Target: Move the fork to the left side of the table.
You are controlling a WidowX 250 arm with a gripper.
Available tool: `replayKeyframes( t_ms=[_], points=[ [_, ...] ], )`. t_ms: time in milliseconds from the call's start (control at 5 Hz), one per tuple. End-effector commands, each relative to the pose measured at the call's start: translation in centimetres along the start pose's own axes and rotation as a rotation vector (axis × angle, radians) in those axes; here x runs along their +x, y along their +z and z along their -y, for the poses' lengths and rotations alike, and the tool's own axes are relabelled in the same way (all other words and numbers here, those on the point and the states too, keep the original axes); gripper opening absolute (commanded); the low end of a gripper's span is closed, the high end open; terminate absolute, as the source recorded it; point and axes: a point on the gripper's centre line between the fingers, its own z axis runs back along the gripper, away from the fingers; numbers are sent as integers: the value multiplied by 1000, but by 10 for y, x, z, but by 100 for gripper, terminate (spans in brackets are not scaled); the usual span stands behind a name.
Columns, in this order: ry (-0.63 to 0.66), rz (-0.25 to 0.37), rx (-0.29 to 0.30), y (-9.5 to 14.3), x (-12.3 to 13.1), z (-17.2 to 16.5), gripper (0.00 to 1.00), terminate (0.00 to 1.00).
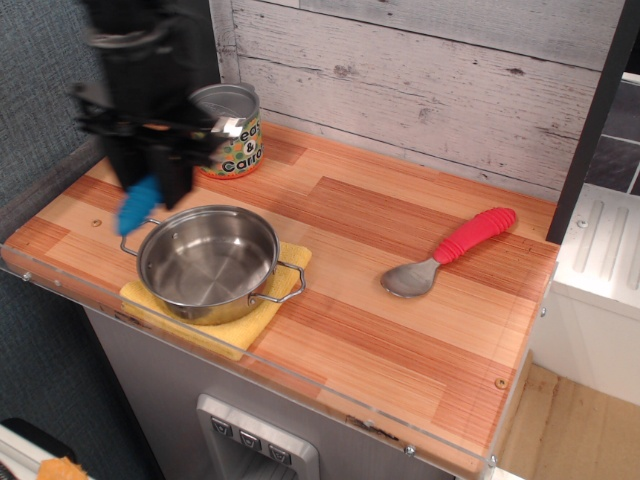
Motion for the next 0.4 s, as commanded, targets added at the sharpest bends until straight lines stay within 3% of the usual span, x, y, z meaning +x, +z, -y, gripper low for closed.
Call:
replayKeyframes(
  t_ms=[0,200],
  points=[
    [29,26,71,8,5,-53,0,0],
    [-1,32,92,0,8,-68,0,0]
  ],
)
